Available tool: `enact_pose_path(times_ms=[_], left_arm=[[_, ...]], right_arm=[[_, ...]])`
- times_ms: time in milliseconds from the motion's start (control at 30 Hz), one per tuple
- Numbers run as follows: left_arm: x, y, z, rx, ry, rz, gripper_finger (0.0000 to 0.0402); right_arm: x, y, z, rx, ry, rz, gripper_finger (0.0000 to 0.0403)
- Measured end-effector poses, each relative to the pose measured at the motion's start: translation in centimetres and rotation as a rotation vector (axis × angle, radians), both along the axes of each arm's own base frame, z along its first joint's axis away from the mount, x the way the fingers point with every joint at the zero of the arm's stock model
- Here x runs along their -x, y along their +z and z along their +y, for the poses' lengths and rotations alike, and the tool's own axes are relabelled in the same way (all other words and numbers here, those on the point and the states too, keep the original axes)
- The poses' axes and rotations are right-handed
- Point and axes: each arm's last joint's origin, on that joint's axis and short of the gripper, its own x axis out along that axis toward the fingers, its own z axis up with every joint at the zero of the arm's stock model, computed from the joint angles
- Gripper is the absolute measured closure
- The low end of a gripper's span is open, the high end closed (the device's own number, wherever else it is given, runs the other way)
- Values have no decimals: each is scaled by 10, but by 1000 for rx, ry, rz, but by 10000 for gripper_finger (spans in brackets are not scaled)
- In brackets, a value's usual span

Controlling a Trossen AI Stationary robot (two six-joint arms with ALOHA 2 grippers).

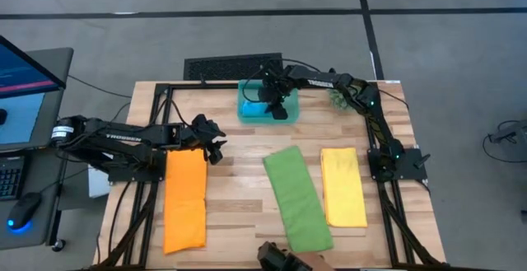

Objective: Roll microfiber towels into tight, uniform cylinder then place into a basket
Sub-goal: Put the rolled blue towel into the green bin

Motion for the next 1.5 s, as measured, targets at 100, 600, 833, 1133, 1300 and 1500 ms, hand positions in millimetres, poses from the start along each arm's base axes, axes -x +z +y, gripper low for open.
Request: enact_pose_path(times_ms=[100,600,833,1133,1300,1500], left_arm=[[0,0,0,-1,-1,1,251],[2,-1,6,-15,4,20,251],[2,-1,10,-5,13,19,251],[2,-1,9,16,-5,15,251],[2,-1,9,17,-4,14,251],[2,-1,9,16,-4,14,251]], right_arm=[[2,-1,-1,-7,-1,13,212],[5,20,-2,-28,-23,31,224],[-3,22,7,-15,-39,40,182],[-11,23,19,90,5,78,138],[-10,34,16,77,-11,91,138],[-2,51,1,-16,-44,53,138]])
